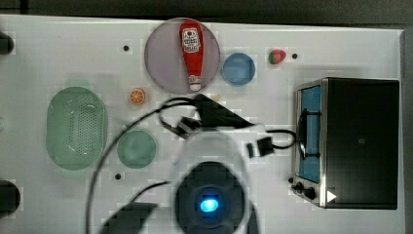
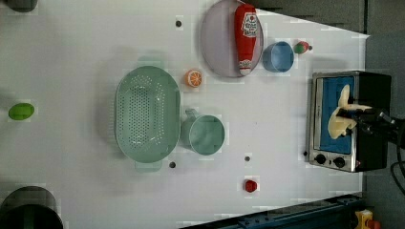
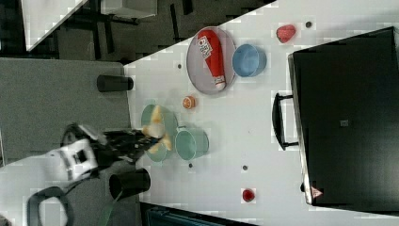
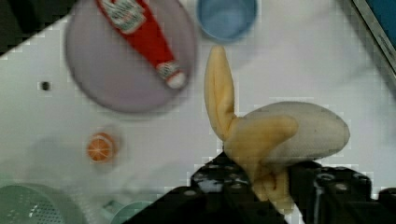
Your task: Pick Banana and place it in mug.
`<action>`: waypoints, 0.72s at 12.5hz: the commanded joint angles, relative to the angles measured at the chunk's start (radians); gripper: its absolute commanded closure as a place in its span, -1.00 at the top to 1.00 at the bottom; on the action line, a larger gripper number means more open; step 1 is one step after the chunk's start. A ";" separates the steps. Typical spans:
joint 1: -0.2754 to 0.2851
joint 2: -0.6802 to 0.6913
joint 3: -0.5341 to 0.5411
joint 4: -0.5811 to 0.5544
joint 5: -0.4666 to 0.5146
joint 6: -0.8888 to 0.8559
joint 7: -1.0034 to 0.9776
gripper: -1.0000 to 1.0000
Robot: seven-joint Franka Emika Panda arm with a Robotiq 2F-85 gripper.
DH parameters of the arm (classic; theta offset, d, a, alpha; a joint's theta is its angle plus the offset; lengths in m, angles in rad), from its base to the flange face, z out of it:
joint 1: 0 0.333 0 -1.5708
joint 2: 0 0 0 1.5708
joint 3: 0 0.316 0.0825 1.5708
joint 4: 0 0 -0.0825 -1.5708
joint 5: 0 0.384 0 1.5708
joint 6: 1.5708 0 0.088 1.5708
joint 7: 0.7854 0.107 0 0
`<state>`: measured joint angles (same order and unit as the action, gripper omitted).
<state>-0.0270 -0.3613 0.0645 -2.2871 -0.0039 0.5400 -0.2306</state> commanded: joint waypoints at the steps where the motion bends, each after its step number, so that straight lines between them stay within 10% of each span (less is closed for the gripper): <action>1: 0.070 0.029 0.101 -0.051 0.000 -0.025 0.206 -0.43; 9: 0.095 0.230 0.354 -0.051 0.040 0.077 0.694 -0.43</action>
<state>0.0829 -0.1636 0.4417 -2.3301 0.0159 0.5776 0.3416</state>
